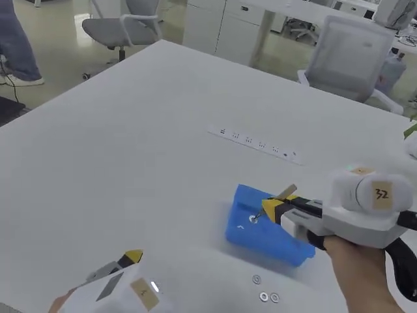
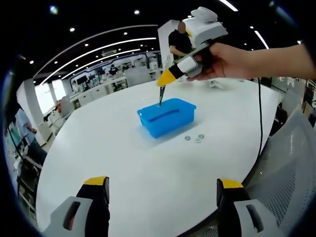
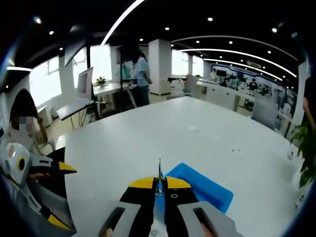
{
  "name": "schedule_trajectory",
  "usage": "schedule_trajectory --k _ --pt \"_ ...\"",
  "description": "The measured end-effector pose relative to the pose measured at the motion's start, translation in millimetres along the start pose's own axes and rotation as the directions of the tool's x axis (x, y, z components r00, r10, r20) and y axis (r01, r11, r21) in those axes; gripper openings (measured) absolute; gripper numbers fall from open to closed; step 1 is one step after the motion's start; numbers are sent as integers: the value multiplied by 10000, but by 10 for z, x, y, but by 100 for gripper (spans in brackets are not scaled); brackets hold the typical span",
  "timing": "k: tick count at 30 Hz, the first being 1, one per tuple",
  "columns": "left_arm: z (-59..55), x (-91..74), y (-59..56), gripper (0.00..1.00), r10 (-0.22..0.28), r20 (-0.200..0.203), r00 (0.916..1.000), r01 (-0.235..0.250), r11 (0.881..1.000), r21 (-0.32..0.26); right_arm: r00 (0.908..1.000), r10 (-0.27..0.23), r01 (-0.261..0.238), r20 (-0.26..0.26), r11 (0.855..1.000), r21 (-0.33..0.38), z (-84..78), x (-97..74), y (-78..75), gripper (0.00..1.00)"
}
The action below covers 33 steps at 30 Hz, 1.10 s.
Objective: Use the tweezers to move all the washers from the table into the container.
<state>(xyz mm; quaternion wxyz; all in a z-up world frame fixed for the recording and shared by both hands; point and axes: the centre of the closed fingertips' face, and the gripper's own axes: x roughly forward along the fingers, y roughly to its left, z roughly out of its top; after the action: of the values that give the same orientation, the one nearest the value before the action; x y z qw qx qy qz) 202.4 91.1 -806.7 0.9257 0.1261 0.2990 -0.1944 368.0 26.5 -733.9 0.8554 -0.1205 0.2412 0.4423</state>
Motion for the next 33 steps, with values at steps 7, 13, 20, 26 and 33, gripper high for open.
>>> schedule_trajectory --k 7,13,20,26,33 --pt "-13 4 -2 92 -3 -86 10000 3 10000 41 10000 -96 96 -18 9999 48 -16 89 -89 2" --pt "-21 5 6 91 35 -133 9999 -35 10000 39 9994 -183 185 -285 9998 78 -128 172 -160 2" --pt "-36 7 9 91 46 -217 9998 -44 10000 77 9945 -599 592 -861 9982 -102 -356 298 -247 2" --pt "-37 8 12 91 42 -222 9997 -42 10000 21 9899 -504 455 -1328 9982 -401 -471 397 -224 2" --pt "-39 6 15 91 79 -222 9997 -78 10000 53 9855 -409 397 -1645 9992 -110 -579 459 -226 2"
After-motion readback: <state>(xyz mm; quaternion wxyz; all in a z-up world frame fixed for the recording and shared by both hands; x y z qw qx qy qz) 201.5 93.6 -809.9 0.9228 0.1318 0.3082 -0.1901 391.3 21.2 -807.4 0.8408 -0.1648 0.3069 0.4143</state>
